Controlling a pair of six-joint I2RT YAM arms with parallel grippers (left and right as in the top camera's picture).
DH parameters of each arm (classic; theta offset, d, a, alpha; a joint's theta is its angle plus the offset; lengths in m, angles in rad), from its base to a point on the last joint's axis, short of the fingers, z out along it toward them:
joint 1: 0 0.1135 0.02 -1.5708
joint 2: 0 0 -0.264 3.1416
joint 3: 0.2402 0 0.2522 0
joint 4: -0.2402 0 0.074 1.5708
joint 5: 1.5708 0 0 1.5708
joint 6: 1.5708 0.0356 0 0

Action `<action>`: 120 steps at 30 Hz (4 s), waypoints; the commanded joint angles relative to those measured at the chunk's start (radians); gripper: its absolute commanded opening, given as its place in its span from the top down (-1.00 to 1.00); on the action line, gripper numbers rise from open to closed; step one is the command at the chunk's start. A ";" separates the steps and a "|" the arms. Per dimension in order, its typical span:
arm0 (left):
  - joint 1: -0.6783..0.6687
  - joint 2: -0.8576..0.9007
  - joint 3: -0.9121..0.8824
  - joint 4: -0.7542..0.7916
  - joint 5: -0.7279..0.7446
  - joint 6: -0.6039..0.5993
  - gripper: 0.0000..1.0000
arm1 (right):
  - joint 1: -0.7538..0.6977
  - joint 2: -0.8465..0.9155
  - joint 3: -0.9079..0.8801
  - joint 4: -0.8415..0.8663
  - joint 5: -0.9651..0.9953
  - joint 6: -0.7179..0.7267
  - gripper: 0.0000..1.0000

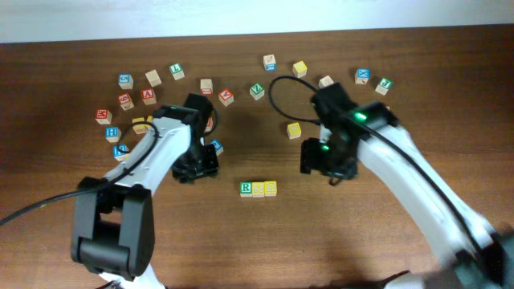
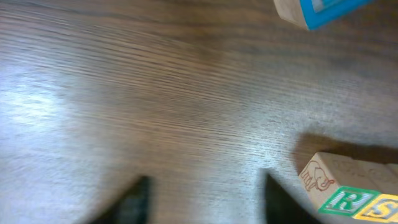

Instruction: Spell out RSS

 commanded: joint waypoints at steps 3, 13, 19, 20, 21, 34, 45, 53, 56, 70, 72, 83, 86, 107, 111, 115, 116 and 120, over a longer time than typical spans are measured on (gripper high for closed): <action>0.045 -0.045 0.027 -0.027 -0.010 0.002 -0.99 | 0.112 -0.561 -0.005 -0.160 0.162 0.080 -0.97; 0.045 -0.045 0.027 -0.026 -0.010 0.002 -0.98 | 0.121 -0.853 -0.070 -0.186 0.158 0.080 -0.97; 0.045 -0.045 0.027 -0.026 -0.010 0.002 -0.98 | -0.018 -0.897 -0.146 -0.153 0.211 0.068 -0.97; 0.045 -0.045 0.027 -0.026 -0.010 0.002 -0.98 | -0.074 -0.932 -0.212 -0.102 0.211 0.060 -0.97; 0.045 -0.045 0.027 -0.026 -0.010 0.002 -0.98 | -0.113 -0.980 -0.304 -0.007 0.207 0.010 -0.97; 0.045 -0.045 0.027 -0.026 -0.010 0.002 -0.98 | -0.116 -1.435 -1.192 1.051 0.204 -0.229 -0.97; 0.045 -0.045 0.027 -0.026 -0.010 0.002 -0.98 | -0.229 -1.435 -1.358 1.289 0.203 -0.364 -0.96; 0.045 -0.045 0.027 -0.026 -0.010 0.002 -0.98 | -0.320 -1.435 -1.358 1.201 0.169 -0.561 -0.96; 0.045 -0.045 0.027 -0.026 -0.010 0.002 -0.98 | -0.326 -1.435 -1.358 1.201 0.177 -0.557 -0.96; 0.045 -0.045 0.027 -0.026 -0.010 0.002 -0.98 | -0.323 -1.435 -1.358 1.204 0.176 -0.479 -0.96; 0.045 -0.045 0.027 -0.026 -0.010 0.002 -0.98 | -0.322 -1.435 -1.358 1.204 0.176 -0.479 -0.96; 0.043 -0.369 -0.041 -0.006 -0.075 0.055 -0.98 | -0.322 -1.435 -1.358 1.204 0.176 -0.479 -0.96; 0.043 -0.706 -0.265 0.134 -0.076 0.150 -0.98 | -0.322 -1.435 -1.358 1.205 0.176 -0.479 -0.97; 0.193 -1.662 -1.071 0.822 0.036 0.619 -0.99 | -0.322 -1.435 -1.358 1.205 0.176 -0.479 -0.96; 0.290 -1.785 -1.197 0.970 0.035 0.529 -0.98 | -0.322 -1.435 -1.358 1.205 0.176 -0.479 -0.96; 0.307 -1.861 -1.318 1.111 -0.018 0.459 -0.98 | -0.322 -1.435 -1.358 1.205 0.176 -0.479 -0.97; 0.321 -1.861 -1.318 1.106 -0.023 0.460 -0.98 | -0.322 -1.435 -1.358 1.205 0.176 -0.479 -0.97; 0.326 -1.861 -1.318 1.030 -0.089 0.430 -0.98 | -0.322 -1.435 -1.358 1.205 0.176 -0.479 -0.97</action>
